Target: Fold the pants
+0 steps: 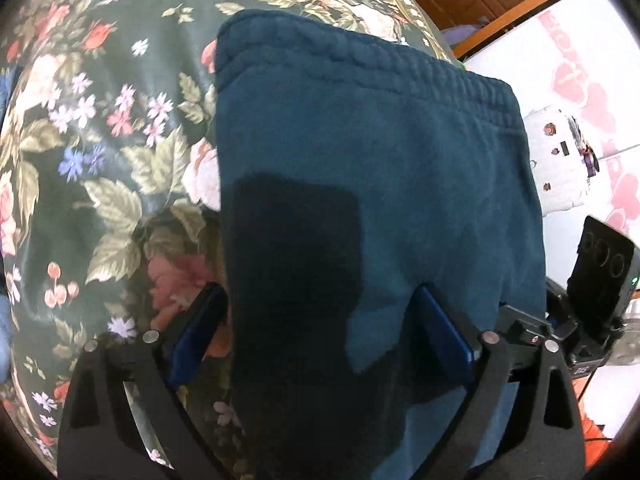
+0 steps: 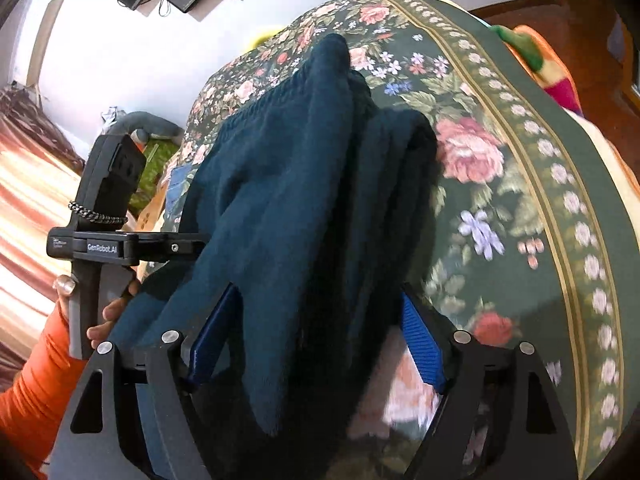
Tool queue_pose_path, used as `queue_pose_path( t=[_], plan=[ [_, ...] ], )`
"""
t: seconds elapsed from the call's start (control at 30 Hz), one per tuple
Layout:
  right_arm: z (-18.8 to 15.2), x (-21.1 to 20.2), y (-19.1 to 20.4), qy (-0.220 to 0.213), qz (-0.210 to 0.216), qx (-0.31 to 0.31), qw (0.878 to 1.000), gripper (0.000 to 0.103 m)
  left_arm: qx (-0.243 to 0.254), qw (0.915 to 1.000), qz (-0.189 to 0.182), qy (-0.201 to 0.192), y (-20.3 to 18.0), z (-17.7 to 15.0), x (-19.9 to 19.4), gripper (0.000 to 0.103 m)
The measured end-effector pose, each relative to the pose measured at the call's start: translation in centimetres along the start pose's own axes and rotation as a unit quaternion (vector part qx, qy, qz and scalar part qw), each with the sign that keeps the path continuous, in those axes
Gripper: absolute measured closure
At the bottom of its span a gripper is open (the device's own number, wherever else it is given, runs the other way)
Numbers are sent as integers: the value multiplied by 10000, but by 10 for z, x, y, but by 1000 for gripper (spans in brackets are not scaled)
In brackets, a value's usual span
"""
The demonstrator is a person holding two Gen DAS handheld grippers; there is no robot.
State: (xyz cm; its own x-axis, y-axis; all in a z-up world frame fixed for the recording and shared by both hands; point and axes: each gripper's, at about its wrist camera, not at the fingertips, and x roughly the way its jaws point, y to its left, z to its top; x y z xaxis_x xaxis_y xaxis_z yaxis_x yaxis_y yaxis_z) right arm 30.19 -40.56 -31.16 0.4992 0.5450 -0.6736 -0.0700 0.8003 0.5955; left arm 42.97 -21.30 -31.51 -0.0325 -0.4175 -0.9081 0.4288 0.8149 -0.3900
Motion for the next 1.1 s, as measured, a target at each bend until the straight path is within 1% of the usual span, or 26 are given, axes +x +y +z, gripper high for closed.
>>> queue_pose_path(
  t=[0.03, 0.07, 0.1, 0.13, 0.17, 0.23, 0.27, 0.33, 0.4, 0.43, 0.5, 0.53, 0.6, 0.67, 0.73, 0.8, 0.87, 0.9, 0.93, 0.97, 1.03, 1.1],
  plan=[
    [1, 0, -1, 5, 11, -2, 10000, 31, 61, 10000, -75, -22, -4, -1, -1, 24],
    [2, 0, 0, -9, 47, 4, 10000, 35, 64, 9997, -227, -9, -6, -2, -2, 31],
    [3, -1, 0, -16, 75, 15, 10000, 43, 51, 9997, -239, -35, -9, -4, -4, 33],
    [5, -1, 2, -15, 68, 8, 10000, 49, 188, 9997, -112, -87, -15, -6, -6, 36],
    [5, -3, 5, -30, 60, -13, 10000, 53, 298, 9995, -21, -140, -19, -9, -8, 37],
    [3, -7, 10, -47, 0, -46, 10000, 64, 365, 9991, 118, -202, -26, -15, -13, 44],
    [4, -10, 16, -70, -32, -120, 9999, 66, 412, 9986, 210, -248, -30, -19, -18, 47],
    [4, -19, 22, -116, -50, -183, 9998, 70, 503, 9975, 344, -368, -37, -29, -29, 60],
    [5, -28, 32, -193, -60, -323, 9993, 71, 623, 9955, 468, -541, -42, -41, -42, 66],
    [6, -32, 38, -217, -72, -415, 9989, 72, 666, 9942, 553, -640, -44, -45, -48, 67],
    [12, -40, 55, -254, -41, -583, 9980, 72, 842, 9887, 835, -918, -52, -58, -66, 68],
    [14, -44, 62, -278, -25, -658, 9974, 72, 975, 9831, 1044, -1148, -60, -62, -78, 69],
    [23, -54, 85, -408, -40, -929, 9948, 73, 1040, 9767, 1200, -1441, -63, -68, -98, 70],
    [31, -63, 106, -563, -28, -1186, 9913, 73, 933, 9721, 1205, -1784, -61, -74, -132, 71],
    [42, -72, 132, -732, 46, -1444, 9868, 73, 793, 9695, 1132, -2025, -56, -76, -157, 73],
    [52, -75, 154, -850, 122, -1627, 9829, 73, 633, 9633, 1083, -2373, -46, -83, -192, 77],
    [60, -76, 176, -951, 227, -1804, 9787, 73, 598, 9561, 1145, -2632, -41, -86, -214, 83],
    [64, -75, 190, -984, 296, -1915, 9761, 74, 595, 9527, 1161, -2744, -39, -89, -226, 85],
    [66, -73, 201, -993, 348, -1990, 9743, 74, 566, 9463, 1305, -2903, -34, -94, -241, 85],
    [70, -69, 216, -996, 458, -2061, 9724, 74, 546, 9425, 1384, -2992, -32, -92, -246, 85],
    [74, -60, 235, -999, 603, -2137, 9699, 75, 472, 9360, 1482, -3157, -18, -99, -264, 86],
    [80, -46, 256, -990, 723, -2276, 9660, 75, 281, 9329, 1535, -3246, 5, -106, -279, 86]
  ],
)
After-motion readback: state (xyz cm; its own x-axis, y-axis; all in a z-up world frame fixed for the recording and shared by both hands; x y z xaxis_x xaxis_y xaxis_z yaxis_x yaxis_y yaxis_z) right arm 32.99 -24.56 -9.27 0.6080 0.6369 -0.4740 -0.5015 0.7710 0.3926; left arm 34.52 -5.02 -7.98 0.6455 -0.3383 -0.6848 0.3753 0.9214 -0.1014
